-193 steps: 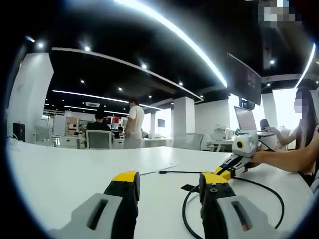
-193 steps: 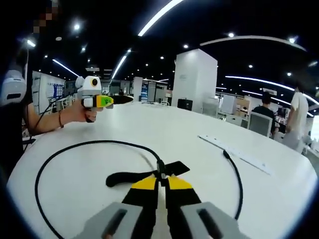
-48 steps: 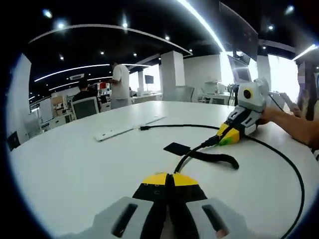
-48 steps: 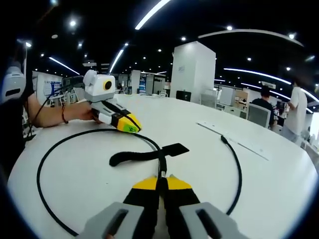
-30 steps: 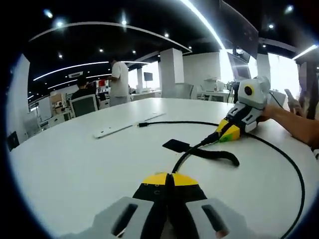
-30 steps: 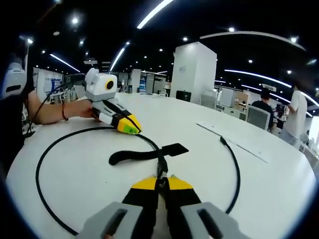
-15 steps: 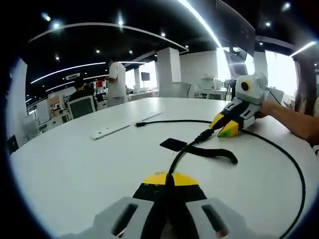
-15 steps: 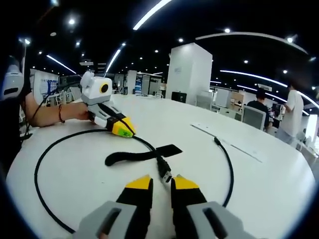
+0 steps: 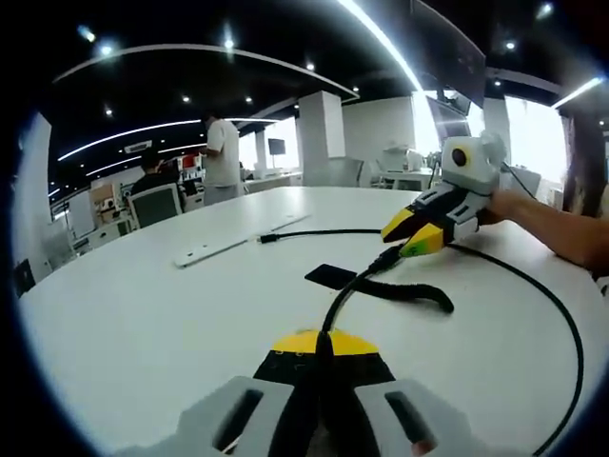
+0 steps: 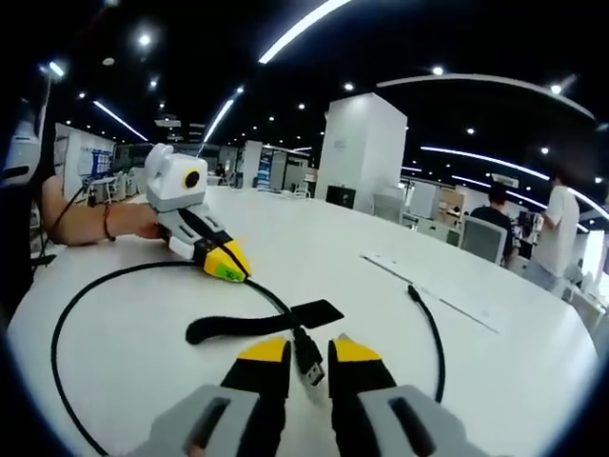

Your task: Find the charging cable on the desk, coil it up and secure with Velcro.

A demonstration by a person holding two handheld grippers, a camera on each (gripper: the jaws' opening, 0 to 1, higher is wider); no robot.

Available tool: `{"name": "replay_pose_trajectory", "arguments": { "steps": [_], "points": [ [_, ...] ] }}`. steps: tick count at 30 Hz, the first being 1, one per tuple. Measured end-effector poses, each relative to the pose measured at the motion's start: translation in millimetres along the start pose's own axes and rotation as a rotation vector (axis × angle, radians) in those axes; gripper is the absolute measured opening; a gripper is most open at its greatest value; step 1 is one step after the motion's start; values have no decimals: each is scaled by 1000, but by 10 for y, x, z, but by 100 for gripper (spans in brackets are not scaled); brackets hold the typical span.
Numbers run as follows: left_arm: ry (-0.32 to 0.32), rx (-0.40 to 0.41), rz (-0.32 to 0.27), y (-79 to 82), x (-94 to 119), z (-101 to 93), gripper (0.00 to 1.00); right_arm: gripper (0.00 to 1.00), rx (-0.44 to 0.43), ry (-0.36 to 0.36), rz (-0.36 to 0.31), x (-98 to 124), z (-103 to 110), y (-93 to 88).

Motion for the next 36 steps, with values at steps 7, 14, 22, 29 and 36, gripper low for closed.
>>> {"name": "replay_pose_trajectory", "arguments": {
  "steps": [7,14,22,29,36],
  "points": [
    [1,-23,-20,7,117,-142,2,17,-7,11,12,-61,5,-34],
    [-3,-19,-17,-4,127,-148,2,17,-12,11,18,-69,15,-43],
    [-9,-17,-15,-7,101,-112,2,16,-14,15,26,-73,31,-53],
    [-11,-19,-15,-13,115,-137,2,14,-13,17,45,-77,49,-85],
    [-12,-20,-15,-23,138,-171,2,12,-30,21,46,-65,79,-88]
  ]
}}
Point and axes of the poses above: the point that each gripper's makers call its tool centre point, and the gripper's own axes: x roughly backward along the fingers, z roughly to its left, y roughly out of its top, the point moved 3 cm from there along x, roughly backward along the fingers, and after that the axes turned 10 degrees about y, right-handed, at the moved point
